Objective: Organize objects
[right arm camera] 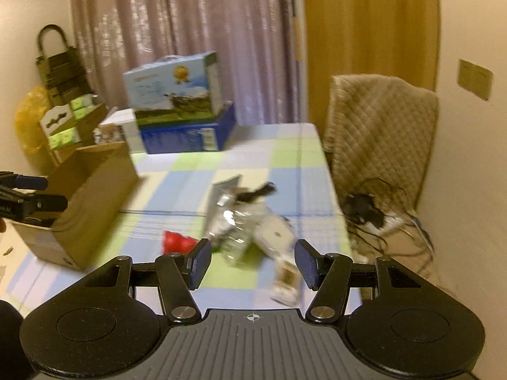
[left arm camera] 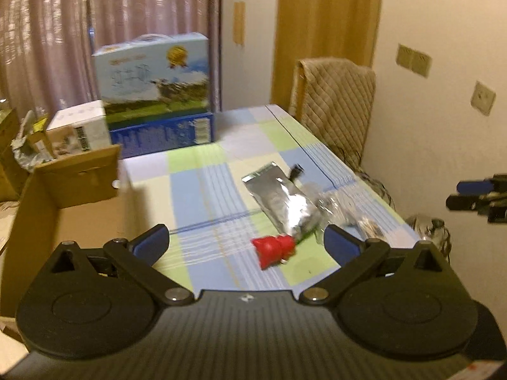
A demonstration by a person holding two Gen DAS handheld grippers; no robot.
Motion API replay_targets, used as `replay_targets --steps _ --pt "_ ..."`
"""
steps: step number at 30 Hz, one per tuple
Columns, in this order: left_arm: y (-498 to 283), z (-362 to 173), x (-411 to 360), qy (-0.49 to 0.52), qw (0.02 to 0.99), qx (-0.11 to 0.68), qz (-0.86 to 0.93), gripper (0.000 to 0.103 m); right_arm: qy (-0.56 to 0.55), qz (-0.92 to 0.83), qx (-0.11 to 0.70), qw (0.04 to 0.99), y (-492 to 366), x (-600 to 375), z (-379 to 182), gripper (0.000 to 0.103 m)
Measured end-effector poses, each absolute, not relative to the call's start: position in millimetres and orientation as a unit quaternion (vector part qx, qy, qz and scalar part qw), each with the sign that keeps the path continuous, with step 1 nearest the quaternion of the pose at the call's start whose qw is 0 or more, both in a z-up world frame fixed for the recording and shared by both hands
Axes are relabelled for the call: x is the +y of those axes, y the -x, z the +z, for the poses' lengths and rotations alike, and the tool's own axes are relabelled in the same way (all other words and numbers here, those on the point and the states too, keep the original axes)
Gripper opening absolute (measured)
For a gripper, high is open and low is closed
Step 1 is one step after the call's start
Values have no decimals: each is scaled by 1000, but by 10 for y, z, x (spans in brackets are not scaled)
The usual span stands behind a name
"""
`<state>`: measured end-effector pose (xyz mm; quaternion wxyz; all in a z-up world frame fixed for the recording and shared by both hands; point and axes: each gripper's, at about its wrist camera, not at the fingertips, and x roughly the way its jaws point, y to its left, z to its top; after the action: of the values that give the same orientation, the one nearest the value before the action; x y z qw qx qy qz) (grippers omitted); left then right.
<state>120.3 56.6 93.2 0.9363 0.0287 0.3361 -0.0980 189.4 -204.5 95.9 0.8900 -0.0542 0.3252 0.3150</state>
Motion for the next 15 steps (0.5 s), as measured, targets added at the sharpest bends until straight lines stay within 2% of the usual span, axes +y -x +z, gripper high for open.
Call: replay_targets --steps 10,15 --pt "-1420 337 119 -102 919 349 -152 102 43 294 367 881 -2128 -2286 479 56" --pt "-1620 78 37 -133 906 359 -181 95 41 291 389 873 -2278 -2252 230 56"
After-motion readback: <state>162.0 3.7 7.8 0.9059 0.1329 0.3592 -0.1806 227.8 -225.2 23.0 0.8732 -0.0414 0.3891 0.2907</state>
